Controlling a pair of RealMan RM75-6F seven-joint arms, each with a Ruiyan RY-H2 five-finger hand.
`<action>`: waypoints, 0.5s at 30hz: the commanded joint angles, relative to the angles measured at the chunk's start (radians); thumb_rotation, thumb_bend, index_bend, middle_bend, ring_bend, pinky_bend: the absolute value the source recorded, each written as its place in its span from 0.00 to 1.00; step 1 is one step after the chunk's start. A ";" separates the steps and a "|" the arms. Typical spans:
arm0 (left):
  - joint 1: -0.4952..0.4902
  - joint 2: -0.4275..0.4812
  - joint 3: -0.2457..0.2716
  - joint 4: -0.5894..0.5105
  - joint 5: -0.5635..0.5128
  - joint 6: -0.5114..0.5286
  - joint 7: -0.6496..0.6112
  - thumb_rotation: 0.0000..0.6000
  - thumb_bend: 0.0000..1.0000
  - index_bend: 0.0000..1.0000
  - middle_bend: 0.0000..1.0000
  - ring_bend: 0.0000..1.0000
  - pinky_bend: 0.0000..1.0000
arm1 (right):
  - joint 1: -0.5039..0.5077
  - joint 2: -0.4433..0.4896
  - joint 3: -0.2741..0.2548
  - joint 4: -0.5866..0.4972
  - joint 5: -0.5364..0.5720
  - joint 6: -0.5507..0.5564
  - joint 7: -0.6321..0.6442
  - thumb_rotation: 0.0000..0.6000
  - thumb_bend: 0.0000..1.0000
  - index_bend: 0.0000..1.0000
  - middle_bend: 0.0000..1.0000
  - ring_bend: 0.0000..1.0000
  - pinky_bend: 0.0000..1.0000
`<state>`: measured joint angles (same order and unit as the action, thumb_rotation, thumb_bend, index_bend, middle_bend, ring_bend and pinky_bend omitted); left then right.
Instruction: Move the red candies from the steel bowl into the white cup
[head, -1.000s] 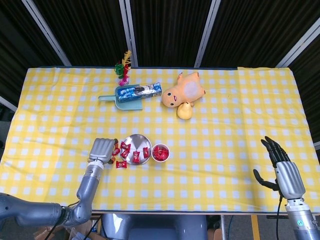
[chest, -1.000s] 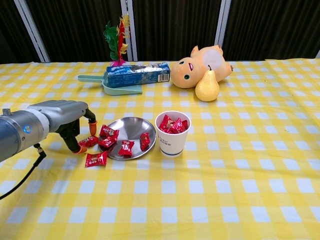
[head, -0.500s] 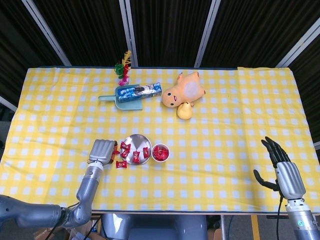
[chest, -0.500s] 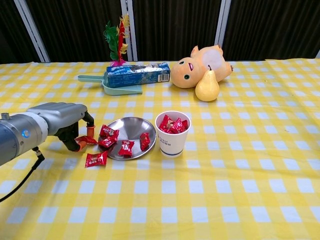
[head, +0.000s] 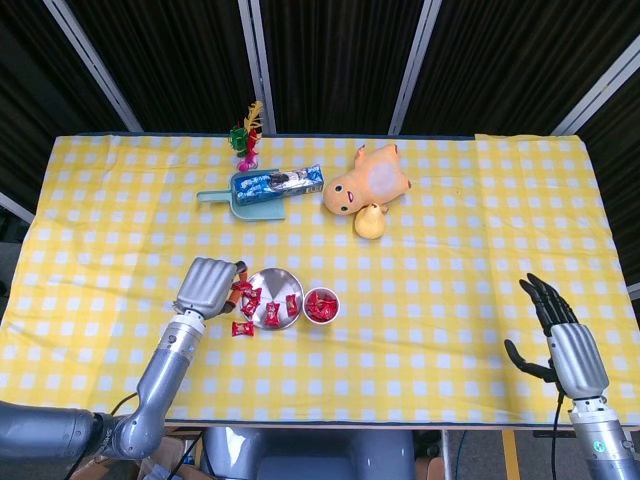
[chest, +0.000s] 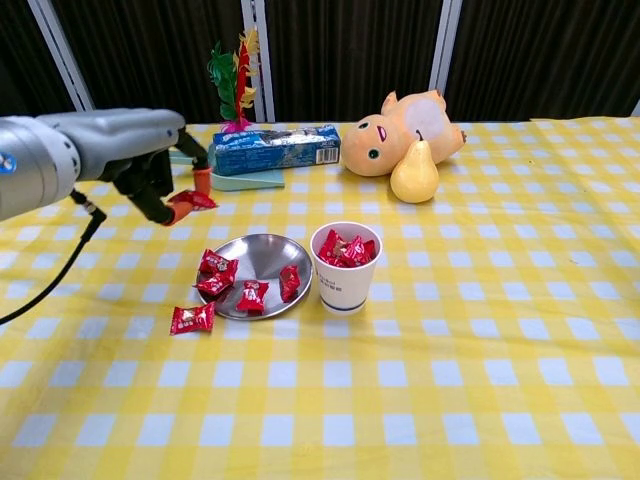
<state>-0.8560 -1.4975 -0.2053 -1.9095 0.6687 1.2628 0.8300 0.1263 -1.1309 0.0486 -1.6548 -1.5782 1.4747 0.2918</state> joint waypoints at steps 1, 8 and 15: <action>-0.039 -0.014 -0.029 -0.026 0.010 -0.006 0.025 1.00 0.50 0.49 0.98 1.00 1.00 | 0.000 0.000 -0.001 0.000 -0.001 0.000 0.001 1.00 0.42 0.00 0.00 0.00 0.12; -0.135 -0.142 -0.056 0.010 -0.017 -0.012 0.102 1.00 0.49 0.48 0.98 1.00 1.00 | -0.001 0.000 -0.002 -0.004 -0.003 0.001 0.003 1.00 0.42 0.00 0.00 0.00 0.12; -0.205 -0.247 -0.082 0.074 -0.067 0.003 0.158 1.00 0.47 0.48 0.97 1.00 1.00 | -0.003 0.006 -0.002 -0.007 0.004 0.000 0.018 1.00 0.42 0.00 0.00 0.00 0.12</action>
<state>-1.0458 -1.7264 -0.2769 -1.8493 0.6188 1.2599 0.9747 0.1238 -1.1256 0.0467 -1.6611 -1.5751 1.4751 0.3086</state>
